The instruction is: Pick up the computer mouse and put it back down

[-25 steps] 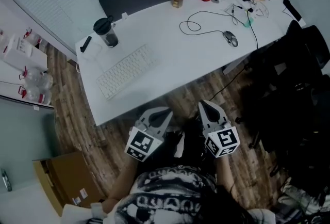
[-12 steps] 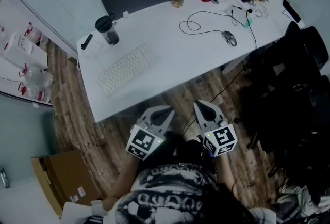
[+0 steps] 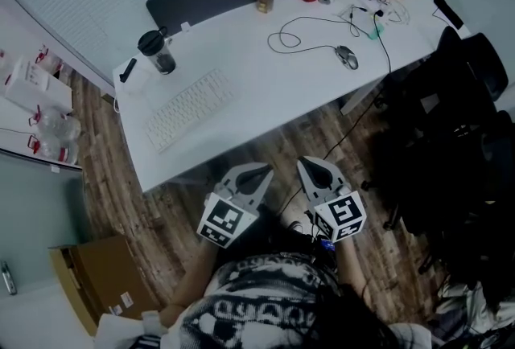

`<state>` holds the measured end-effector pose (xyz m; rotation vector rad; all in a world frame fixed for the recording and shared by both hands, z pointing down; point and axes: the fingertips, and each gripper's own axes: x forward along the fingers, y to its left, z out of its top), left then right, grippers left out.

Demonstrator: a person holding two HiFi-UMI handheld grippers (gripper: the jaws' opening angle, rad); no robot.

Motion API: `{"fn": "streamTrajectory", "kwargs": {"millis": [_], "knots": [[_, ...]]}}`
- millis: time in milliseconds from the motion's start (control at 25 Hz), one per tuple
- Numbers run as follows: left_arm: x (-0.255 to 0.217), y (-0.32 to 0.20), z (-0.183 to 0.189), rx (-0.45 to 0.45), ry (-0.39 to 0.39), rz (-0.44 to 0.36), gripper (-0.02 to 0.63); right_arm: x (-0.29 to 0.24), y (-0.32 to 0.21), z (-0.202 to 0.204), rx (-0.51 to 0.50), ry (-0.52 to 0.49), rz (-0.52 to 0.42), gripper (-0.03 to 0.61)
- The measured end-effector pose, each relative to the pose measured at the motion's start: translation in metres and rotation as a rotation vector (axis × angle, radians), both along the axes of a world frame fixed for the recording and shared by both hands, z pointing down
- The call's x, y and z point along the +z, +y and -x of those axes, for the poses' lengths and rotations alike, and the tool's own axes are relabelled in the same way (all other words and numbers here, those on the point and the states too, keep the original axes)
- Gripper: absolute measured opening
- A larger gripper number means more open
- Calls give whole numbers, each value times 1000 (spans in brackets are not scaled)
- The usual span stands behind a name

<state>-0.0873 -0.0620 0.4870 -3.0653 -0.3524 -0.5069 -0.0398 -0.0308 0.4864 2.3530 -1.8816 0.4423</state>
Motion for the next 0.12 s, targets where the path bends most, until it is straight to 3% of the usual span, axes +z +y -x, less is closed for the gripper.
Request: {"fn": "streamTrajectory", "kwargs": {"millis": [120], "knots": [[1, 5, -2, -7, -5, 3, 5, 1, 5, -1, -9, 0, 7, -8]]}}
